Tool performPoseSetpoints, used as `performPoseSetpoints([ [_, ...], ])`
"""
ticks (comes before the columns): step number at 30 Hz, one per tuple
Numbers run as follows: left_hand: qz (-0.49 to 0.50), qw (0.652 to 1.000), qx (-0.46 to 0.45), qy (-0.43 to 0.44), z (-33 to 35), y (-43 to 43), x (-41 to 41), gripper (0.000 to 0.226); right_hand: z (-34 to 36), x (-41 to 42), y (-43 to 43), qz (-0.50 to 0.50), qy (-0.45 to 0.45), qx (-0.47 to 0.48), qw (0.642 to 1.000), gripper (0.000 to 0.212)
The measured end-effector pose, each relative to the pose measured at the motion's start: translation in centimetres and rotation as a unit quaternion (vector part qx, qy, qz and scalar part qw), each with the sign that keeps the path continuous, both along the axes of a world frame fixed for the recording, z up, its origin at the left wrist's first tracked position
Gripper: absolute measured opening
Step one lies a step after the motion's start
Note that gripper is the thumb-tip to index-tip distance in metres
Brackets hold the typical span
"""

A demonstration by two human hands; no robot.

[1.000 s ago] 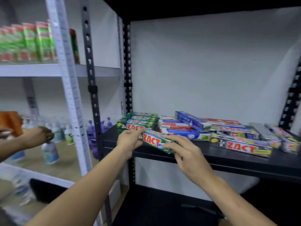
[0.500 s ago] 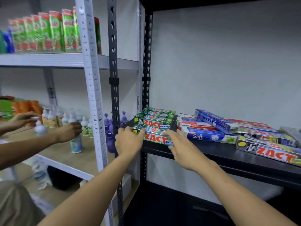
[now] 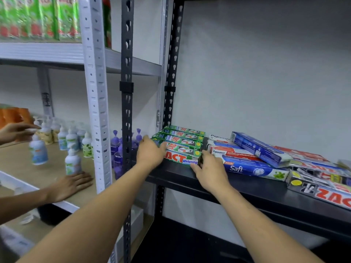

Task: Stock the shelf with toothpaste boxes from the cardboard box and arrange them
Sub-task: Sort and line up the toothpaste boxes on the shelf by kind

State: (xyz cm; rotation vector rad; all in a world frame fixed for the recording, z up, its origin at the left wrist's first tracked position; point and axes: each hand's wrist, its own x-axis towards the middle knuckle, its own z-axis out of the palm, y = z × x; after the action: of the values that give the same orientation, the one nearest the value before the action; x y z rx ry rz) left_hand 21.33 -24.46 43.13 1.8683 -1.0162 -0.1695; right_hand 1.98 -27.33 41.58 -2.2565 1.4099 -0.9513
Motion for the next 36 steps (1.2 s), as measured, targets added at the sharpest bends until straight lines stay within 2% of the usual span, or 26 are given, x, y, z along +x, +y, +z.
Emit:
performPoseSetpoints([
  [4,0.033,0.999,-0.031,-0.019,-0.7,-0.8,1.0,0.059,-0.5,0.2,-1.1,0.027,-0.027,0.004,0.999,0.037],
  [12,0.124,0.986,-0.041,-0.107,-1.7,-0.8,-0.7,0.062,0.5,0.0,-0.7,0.052,-0.071,0.023,0.996,0.042],
  [25,0.119,0.985,-0.066,-0.109,-1.7,-0.3,-0.9,0.060,0.3,0.3,-0.4,0.033,-0.055,-0.001,0.998,0.038],
  [31,0.106,0.985,-0.051,-0.124,-1.6,-0.3,-0.9,0.058,0.3,0.3,0.0,0.025,-0.069,-0.006,0.997,0.046],
  [34,0.071,0.992,-0.043,-0.092,-1.1,-0.4,-0.5,0.058,0.3,0.3,0.4,0.014,-0.056,-0.009,0.998,0.064],
  [36,0.042,0.998,-0.037,-0.018,-0.2,-1.0,0.5,0.059,0.8,0.4,0.8,0.013,-0.031,-0.009,0.999,0.070],
])
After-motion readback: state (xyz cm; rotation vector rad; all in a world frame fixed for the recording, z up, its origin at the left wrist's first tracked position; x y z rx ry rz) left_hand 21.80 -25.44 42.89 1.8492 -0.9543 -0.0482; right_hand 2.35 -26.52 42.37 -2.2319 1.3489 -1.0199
